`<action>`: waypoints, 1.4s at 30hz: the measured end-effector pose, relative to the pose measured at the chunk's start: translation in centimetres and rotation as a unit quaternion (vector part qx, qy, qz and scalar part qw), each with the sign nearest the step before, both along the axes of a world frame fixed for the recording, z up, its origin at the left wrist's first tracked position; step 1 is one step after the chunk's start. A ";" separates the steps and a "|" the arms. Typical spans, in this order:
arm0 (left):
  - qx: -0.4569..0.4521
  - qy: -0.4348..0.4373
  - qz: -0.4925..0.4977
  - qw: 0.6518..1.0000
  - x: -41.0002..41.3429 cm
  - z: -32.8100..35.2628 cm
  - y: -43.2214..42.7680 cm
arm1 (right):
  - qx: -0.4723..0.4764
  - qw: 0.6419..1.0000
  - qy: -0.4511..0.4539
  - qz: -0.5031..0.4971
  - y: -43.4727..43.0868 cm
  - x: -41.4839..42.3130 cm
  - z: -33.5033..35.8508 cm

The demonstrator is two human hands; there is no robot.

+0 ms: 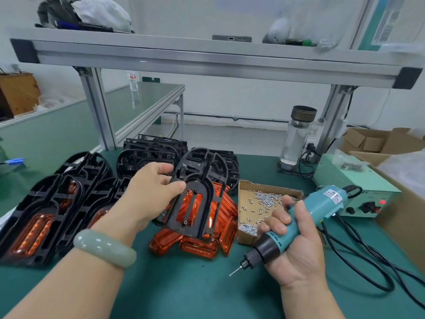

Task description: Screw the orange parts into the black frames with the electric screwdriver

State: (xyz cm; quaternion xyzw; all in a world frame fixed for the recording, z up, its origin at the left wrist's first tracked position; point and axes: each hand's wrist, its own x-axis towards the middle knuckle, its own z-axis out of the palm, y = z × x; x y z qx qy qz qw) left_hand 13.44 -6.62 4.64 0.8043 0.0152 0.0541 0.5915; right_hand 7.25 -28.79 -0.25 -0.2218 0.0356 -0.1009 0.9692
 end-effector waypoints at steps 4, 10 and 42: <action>0.106 -0.020 -0.049 0.993 -0.5 1.2 0.4 | 0.005 1.000 -0.010 0.008 -0.6 -0.1 0.0; 0.317 -0.011 -0.231 0.920 -2.4 2.0 0.9 | 0.013 0.999 -0.026 0.027 -1.8 -0.3 0.6; 0.373 -0.123 -0.261 0.882 -5.5 -6.3 -3.9 | -0.031 0.996 0.015 0.077 -1.1 -0.4 0.4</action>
